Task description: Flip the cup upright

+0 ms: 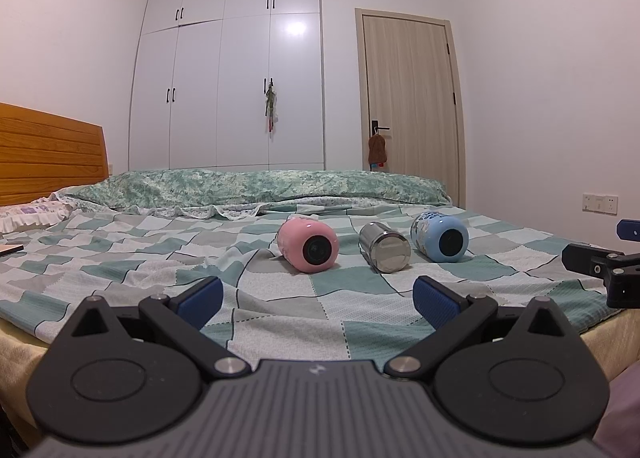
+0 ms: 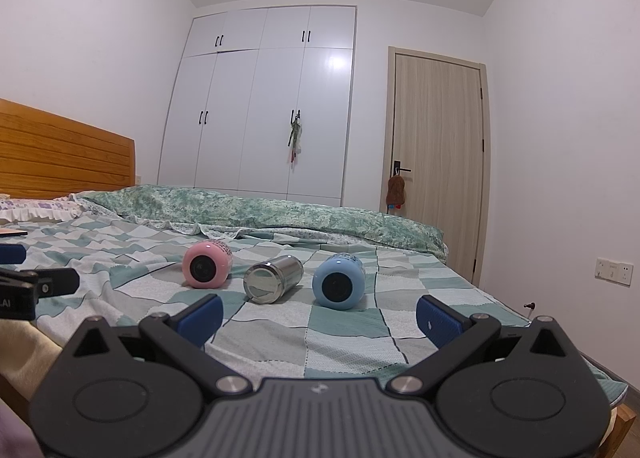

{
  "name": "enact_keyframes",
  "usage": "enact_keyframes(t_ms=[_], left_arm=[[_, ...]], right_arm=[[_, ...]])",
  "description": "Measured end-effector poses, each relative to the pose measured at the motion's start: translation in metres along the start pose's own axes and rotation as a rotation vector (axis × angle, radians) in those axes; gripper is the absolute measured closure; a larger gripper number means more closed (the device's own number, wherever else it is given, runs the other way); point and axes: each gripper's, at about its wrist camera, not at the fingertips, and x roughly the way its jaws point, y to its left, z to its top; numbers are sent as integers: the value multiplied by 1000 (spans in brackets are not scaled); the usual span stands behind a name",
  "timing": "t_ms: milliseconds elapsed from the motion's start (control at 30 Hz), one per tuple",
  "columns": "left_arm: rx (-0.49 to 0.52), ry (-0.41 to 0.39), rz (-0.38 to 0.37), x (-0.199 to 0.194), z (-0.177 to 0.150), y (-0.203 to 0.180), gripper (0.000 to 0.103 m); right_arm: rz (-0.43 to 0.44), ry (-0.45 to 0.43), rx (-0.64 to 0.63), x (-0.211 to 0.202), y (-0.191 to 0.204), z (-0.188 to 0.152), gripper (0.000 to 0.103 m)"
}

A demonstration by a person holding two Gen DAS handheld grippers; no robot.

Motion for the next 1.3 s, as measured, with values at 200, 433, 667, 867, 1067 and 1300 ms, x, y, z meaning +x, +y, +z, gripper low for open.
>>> enact_keyframes(t_ms=[200,433,667,867,1067,1300], left_arm=[[-1,-2,-2,-1,1,0,0],[-3,-8,-2,-1,1,0,0],[-10,23,0,4,6,1,0],[-4,28,-14,18,27,-1,0],[27,22,-11,44,60,-9,0],[18,93,6,91,92,-8,0]], right_arm=[[0,0,0,0,0,0,0],[1,1,-1,-1,0,0,0],[23,27,9,3,-5,7,0],[61,14,-29,19,-2,28,0],[95,27,-70,53,-1,57,0],[121,78,-92,107,-7,81,0]])
